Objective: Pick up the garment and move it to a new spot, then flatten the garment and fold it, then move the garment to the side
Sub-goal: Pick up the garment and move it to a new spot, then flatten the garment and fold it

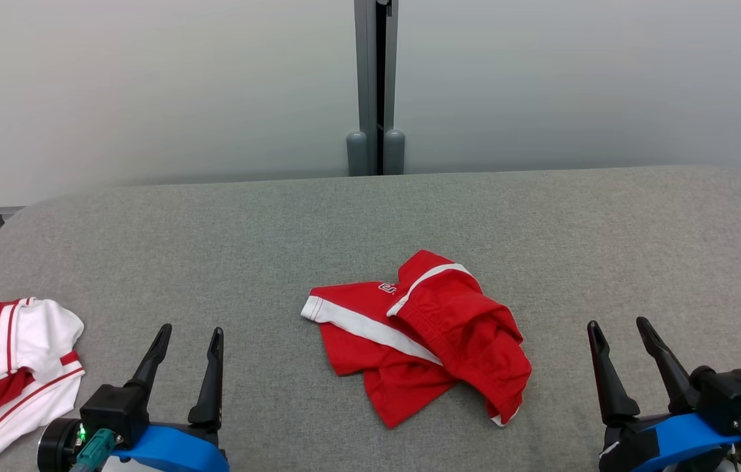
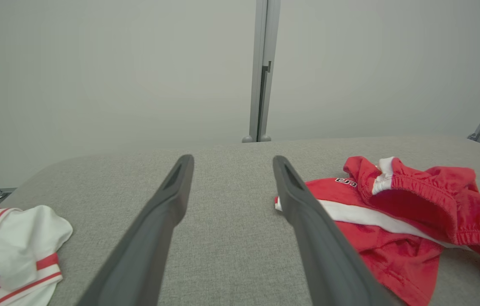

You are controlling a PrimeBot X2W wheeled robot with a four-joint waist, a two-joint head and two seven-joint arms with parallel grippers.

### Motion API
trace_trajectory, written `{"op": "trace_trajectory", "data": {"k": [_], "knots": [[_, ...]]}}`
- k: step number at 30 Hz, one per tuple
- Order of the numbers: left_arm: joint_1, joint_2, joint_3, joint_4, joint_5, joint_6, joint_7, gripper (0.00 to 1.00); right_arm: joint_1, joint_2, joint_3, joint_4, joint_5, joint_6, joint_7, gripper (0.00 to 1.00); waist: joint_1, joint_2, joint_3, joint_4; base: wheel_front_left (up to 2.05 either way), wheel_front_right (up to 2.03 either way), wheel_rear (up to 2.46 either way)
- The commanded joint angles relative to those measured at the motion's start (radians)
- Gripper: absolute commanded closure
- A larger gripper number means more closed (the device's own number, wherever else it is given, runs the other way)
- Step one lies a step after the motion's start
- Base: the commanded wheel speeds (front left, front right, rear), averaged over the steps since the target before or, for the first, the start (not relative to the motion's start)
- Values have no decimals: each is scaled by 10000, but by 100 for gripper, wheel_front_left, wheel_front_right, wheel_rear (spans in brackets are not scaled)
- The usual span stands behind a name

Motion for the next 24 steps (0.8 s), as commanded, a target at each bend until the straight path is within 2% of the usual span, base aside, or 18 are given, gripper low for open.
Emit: {"op": "trace_trajectory", "data": {"k": [1, 9, 17, 24], "knots": [[27, 30, 9, -1, -28, 44, -1, 0, 97, -9, -17, -35, 29, 5, -1, 0, 0, 0, 7, -7, 0, 0, 0], [-124, 36, -6, -12, -61, 65, -57, 0, 71, -8, 139, 0, 38, 5, 100, 0, 0, 0, 109, 25, 0, 0, 0], [-786, -103, -88, -188, 113, 149, -123, 0, -409, -404, 1953, 407, -211, 4, 938, 0, 0, 0, 902, 440, 0, 0, 0], [-1377, -305, -173, -15, 207, 69, -327, 0, -998, -948, 2821, 1734, -863, 4, 1431, 0, 0, 0, 1550, 830, 0, 0, 0]]}}
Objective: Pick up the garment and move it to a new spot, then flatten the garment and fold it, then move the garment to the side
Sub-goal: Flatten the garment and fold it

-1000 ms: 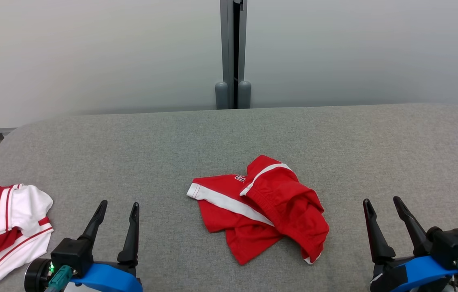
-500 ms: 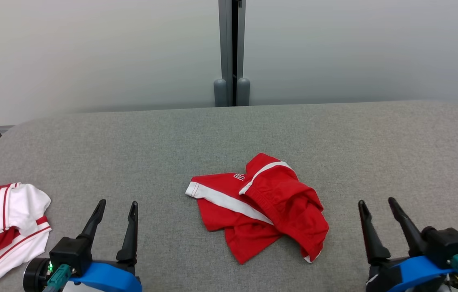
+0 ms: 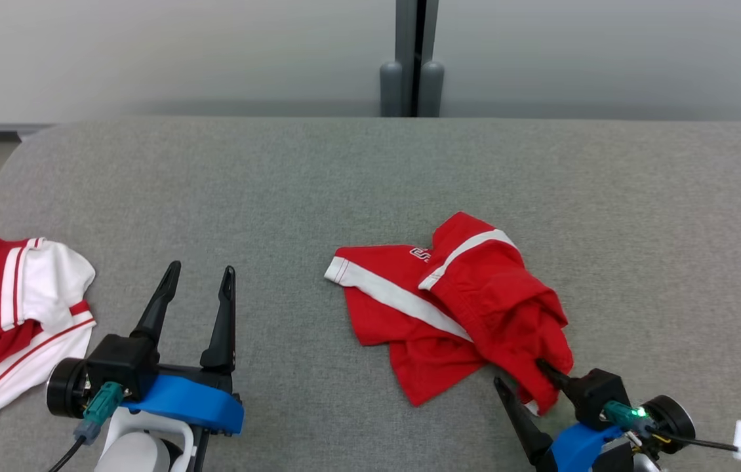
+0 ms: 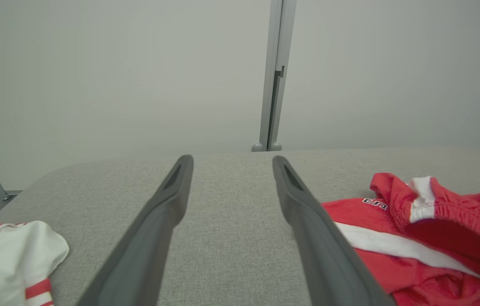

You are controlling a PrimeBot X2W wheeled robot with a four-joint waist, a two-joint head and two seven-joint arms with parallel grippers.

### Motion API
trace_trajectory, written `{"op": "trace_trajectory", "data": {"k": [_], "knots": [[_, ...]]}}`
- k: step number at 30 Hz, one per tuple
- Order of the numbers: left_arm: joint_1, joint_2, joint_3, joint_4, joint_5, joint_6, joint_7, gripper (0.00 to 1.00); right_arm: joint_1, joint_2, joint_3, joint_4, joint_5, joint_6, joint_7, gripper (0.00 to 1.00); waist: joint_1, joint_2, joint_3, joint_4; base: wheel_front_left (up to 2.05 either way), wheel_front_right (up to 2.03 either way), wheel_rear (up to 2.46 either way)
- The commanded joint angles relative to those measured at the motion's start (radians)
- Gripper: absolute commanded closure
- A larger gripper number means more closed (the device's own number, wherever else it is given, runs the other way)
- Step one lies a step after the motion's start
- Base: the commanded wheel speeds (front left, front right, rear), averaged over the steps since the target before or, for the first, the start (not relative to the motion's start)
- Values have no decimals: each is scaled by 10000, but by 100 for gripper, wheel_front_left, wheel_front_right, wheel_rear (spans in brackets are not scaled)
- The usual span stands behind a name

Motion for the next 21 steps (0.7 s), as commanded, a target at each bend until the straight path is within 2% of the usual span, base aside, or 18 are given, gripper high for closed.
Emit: {"op": "trace_trajectory", "data": {"k": [1, 5, 6, 7, 8, 9, 17, 21], "knots": [[-186, -43, -26, 66, 49, -35, -92, 0, -241, -125, 88, 349, -225, 2, 96, 0, -1, 0, 243, 201, 0, 0, 0], [-359, -131, -29, 213, 82, -76, -196, 0, -539, -161, 282, 1226, -406, 2, 232, 0, -1, 0, 371, 277, 0, 0, 0], [-383, -144, -26, 242, 91, -66, -218, 0, -616, -160, 319, 1411, -356, 2, 227, 8, -1, 0, 383, 289, 0, 0, 0], [-411, -155, -22, 264, 97, -66, -224, 0, -685, -165, 375, 1595, -326, 3, 229, 52, -1, 0, 393, 295, 0, 0, 0], [-436, -157, -13, 283, 106, -72, -241, 0, -707, -129, 428, 1682, -242, 4, 159, 86, -1, 0, 402, 298, 0, 0, 0], [-455, -157, -4, 305, 113, -74, -247, 0, -750, -96, 476, 1700, -188, 5, 55, 100, -1, 0, 407, 297, 0, 0, 0], [-475, -96, 127, 360, 115, -17, -326, 0, -1060, 31, 921, 514, 764, 2, -832, 100, -1, 0, 375, 71, 0, 0, 0], [-519, -97, 144, 374, 127, 32, -324, 0, -1247, 177, 774, -250, 1188, 4, -1036, 100, -1, 0, 373, -1, 0, 0, 0]]}}
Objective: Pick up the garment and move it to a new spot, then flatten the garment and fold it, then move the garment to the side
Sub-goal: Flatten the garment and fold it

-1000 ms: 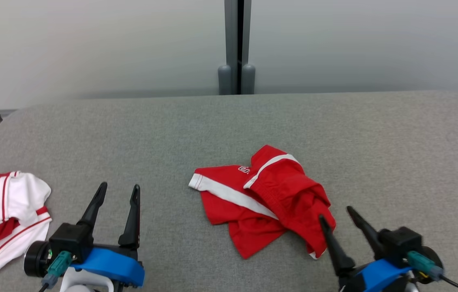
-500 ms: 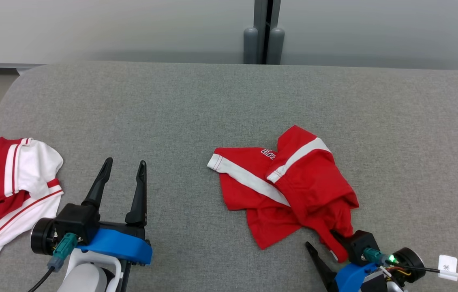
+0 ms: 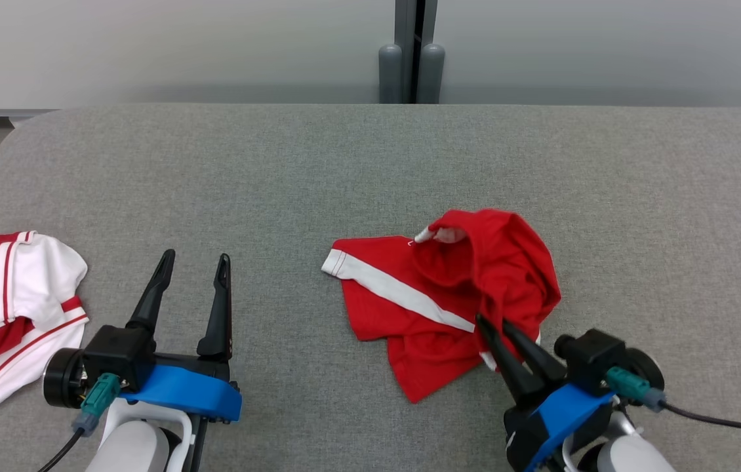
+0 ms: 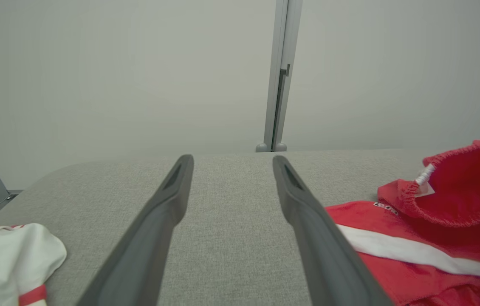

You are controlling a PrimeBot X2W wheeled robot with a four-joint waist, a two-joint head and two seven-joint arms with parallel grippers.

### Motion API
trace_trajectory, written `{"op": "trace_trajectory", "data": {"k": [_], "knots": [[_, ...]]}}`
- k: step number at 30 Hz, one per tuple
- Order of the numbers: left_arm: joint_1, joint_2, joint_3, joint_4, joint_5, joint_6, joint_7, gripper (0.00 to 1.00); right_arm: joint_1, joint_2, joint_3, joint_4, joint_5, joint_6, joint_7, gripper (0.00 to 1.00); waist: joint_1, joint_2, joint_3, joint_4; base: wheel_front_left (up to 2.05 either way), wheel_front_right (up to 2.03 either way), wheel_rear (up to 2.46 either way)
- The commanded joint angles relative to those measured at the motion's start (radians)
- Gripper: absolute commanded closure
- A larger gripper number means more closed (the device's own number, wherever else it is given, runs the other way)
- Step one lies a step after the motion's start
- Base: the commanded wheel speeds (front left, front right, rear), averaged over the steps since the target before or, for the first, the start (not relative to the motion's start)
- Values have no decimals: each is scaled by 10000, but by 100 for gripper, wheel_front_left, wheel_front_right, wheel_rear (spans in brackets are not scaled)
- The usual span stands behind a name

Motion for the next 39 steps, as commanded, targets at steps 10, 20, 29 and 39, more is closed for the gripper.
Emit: {"op": "trace_trajectory", "data": {"k": [10, 20, 29, 39], "knots": [[-286, 86, 13, -82, 75, 103, -27, 0, -892, 602, -2016, -292, 807, 5, -674, 100, 0, -1, 198, 23, 0, 0, 0], [-542, 42, -145, -123, 98, 78, 17, 0, -1767, 755, -4456, 1698, 2433, 5, -1436, 100, 0, -1, 684, 225, 0, 0, 0], [-637, -33, -207, 22, 107, 98, -25, 0, -2077, 750, -5180, 3235, 2618, 5, -2065, 0, 0, -1, 778, 252, 0, 0, 0], [-341, -20, -94, 84, 32, 223, -66, 0, -892, 120, -5175, 1216, 436, 5, -2263, 0, 0, -1, 401, -9, 0, 0, 0]]}}
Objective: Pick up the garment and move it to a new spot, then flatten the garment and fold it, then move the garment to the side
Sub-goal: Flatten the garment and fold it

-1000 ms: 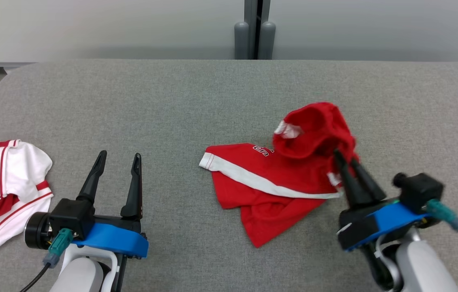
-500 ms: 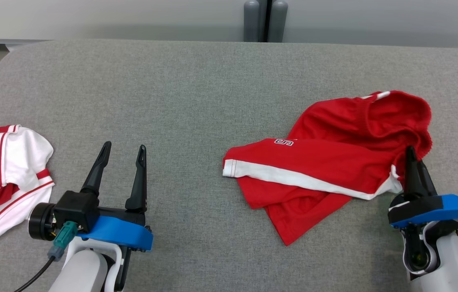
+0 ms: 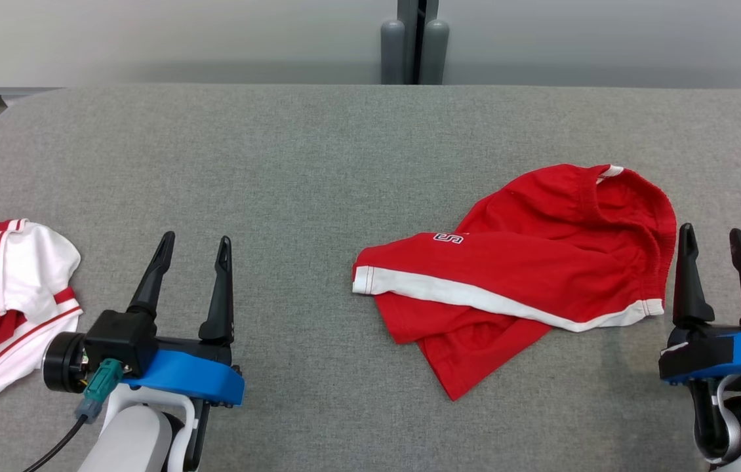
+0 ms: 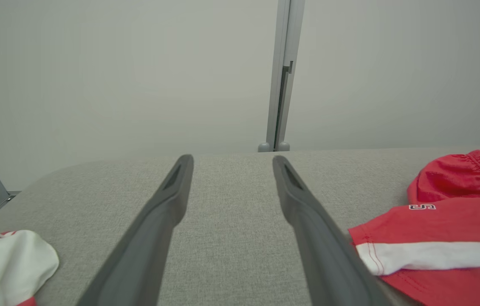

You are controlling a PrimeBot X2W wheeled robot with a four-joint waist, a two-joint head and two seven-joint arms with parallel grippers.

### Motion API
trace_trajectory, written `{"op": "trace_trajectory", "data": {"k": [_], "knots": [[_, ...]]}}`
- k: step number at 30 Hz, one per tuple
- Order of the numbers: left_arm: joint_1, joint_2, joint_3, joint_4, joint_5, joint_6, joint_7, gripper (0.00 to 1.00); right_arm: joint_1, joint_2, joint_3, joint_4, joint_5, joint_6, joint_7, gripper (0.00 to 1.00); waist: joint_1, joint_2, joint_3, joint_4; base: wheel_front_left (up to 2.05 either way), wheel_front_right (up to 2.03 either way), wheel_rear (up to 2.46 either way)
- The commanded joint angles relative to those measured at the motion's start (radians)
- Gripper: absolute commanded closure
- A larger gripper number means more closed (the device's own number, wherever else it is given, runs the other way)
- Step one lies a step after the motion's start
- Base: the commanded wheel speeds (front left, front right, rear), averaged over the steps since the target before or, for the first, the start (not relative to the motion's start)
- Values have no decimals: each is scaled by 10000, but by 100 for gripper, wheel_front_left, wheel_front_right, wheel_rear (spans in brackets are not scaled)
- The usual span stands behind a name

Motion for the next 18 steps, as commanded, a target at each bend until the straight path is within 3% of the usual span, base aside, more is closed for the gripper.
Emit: {"op": "trace_trajectory", "data": {"k": [1, 9, 18], "knots": [[139, 45, 16, 7, -45, 58, -52, 0, 255, -33, 97, -357, -196, 5, 102, 0, 1, -1, -102, -92, 0, 0, 0], [404, 69, -10, 54, -80, 157, -49, 0, 1499, 83, 878, -2382, -605, 5, 1380, 0, 1, -1, -613, -307, 0, 0, 0], [715, 165, -55, -28, -200, 259, 140, 0, 2514, 436, 817, -3376, -427, 5, 1878, 0, 1, -1, -862, -480, 0, 0, 0]]}}
